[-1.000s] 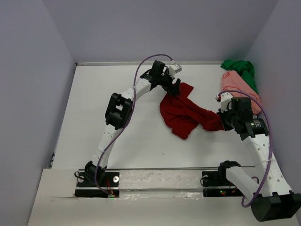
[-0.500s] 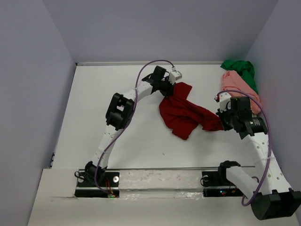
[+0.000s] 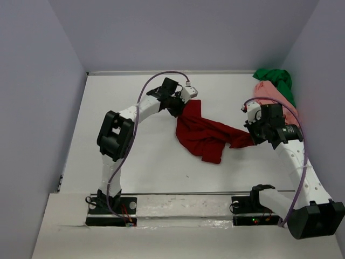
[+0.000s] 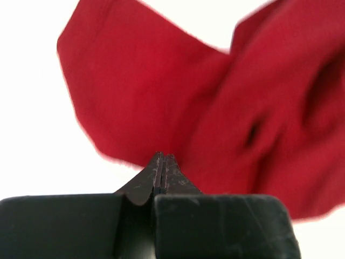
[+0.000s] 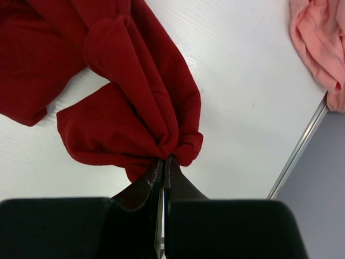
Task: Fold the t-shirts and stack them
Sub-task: Flatten out the tshirt
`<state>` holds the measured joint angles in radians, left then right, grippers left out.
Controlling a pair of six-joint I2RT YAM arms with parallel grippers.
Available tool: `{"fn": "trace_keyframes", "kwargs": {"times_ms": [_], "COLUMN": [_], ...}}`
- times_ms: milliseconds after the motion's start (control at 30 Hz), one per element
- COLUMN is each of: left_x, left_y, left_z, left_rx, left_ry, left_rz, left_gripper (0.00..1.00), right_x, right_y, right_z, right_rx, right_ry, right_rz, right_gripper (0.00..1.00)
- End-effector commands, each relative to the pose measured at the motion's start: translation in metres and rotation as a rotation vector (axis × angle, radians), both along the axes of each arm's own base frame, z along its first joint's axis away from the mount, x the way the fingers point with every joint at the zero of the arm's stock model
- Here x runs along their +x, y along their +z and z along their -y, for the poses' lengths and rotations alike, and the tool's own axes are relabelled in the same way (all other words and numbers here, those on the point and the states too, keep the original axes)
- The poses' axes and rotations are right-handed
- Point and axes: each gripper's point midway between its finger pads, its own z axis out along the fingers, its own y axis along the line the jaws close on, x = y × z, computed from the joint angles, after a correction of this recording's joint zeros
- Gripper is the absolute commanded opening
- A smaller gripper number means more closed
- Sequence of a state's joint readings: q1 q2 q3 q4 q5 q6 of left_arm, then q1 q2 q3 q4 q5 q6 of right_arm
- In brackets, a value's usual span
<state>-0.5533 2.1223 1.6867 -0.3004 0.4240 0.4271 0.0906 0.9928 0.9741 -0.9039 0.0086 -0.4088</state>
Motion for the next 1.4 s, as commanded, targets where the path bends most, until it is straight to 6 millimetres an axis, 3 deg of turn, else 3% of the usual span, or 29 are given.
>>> {"fn": "trace_keyframes", "kwargs": {"times_ms": [0, 33, 267, 367, 433, 467, 600, 733, 833, 967, 1167, 1367], "left_x": [-0.023, -0.034, -0.103, -0.099, -0.091, -0.085, -0.061, -0.038, -0.018, 0.010, 0.049, 0.058], "left_y": [0.031, 0.019, 0.018, 0.031, 0.039, 0.043, 0.055, 0.049, 0.033, 0.015, 0.008, 0.016], "left_z": [-0.039, -0.048, -0.089, -0.098, -0.097, -0.096, -0.084, -0.073, -0.064, -0.055, -0.047, -0.036], "left_rx": [0.082, 0.111, 0.143, 0.135, 0.127, 0.126, 0.104, 0.125, 0.162, 0.199, 0.206, 0.166], "left_ry": [0.029, 0.029, 0.010, 0.046, 0.039, 0.041, 0.000, -0.060, -0.101, -0.122, -0.091, -0.118], "left_rz": [0.038, 0.001, -0.058, 0.046, 0.107, 0.134, 0.239, 0.312, 0.329, 0.371, 0.429, 0.464], "left_gripper": [0.00, 0.00, 0.00, 0.00, 0.03, 0.16, 0.36, 0.48, 0.59, 0.65, 0.66, 0.66], "right_x": [0.034, 0.041, 0.078, 0.088, 0.091, 0.091, 0.092, 0.090, 0.089, 0.085, 0.081, 0.084], "right_y": [0.041, 0.043, 0.035, 0.032, 0.030, 0.028, 0.022, 0.017, 0.013, 0.009, 0.002, -0.008], "right_z": [-0.008, -0.011, -0.020, -0.023, -0.025, -0.026, -0.028, -0.028, -0.023, -0.019, -0.015, -0.013], "right_rx": [0.016, 0.023, 0.026, 0.034, 0.047, 0.050, 0.065, 0.067, 0.049, 0.033, 0.022, 0.009], "right_ry": [0.068, 0.084, 0.138, 0.147, 0.153, 0.154, 0.146, 0.140, 0.121, 0.105, 0.086, 0.081], "right_rz": [0.143, 0.142, 0.108, 0.094, 0.091, 0.085, 0.072, 0.059, 0.049, 0.042, 0.027, 0.006], "right_gripper": [0.00, 0.00, 0.00, 0.00, 0.00, 0.00, 0.00, 0.00, 0.00, 0.00, 0.00, 0.00]}}
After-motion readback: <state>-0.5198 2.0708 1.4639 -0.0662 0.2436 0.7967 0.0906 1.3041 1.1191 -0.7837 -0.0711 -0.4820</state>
